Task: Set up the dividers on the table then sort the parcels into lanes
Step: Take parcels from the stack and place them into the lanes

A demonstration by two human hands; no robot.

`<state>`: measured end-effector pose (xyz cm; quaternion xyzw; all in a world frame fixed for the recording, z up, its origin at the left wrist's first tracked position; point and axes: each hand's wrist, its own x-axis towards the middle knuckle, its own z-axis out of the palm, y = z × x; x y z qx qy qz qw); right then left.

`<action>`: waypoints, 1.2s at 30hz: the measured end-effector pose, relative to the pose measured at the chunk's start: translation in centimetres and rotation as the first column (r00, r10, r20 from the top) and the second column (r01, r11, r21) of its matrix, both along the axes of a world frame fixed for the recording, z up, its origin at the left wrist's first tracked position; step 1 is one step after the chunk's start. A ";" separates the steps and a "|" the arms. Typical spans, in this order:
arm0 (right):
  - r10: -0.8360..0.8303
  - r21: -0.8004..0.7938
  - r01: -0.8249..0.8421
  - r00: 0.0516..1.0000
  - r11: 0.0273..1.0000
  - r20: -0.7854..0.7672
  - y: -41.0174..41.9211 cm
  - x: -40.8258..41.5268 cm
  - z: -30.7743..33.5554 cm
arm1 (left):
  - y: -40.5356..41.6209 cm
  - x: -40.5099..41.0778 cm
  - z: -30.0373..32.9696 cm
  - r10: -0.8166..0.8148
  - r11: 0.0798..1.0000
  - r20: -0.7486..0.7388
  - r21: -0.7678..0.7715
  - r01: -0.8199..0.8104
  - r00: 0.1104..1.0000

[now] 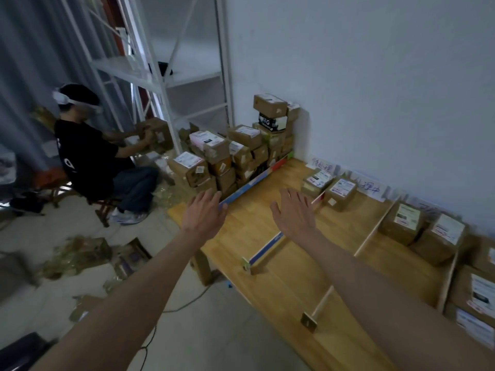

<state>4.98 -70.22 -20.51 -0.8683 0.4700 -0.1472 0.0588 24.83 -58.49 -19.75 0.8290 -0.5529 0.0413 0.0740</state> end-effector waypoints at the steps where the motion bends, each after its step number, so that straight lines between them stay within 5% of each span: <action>1: 0.000 0.002 0.000 1.000 1.000 0.005 0.2 1.6 0.3 | 0.3 1.5 0.3 0.012 1.000 -0.013 -0.009 -0.012 1.000; 18: 0.082 0.069 -0.086 0.995 0.994 0.060 -4.4 24.9 -3.1 | -3.5 23.6 -1.9 0.130 0.991 -0.007 -0.020 -0.130 0.991; 36: -0.203 0.280 0.172 0.976 0.944 0.084 -11.7 39.3 -7.5 | -16.9 40.1 -6.0 -0.071 0.992 -0.023 0.100 0.073 0.997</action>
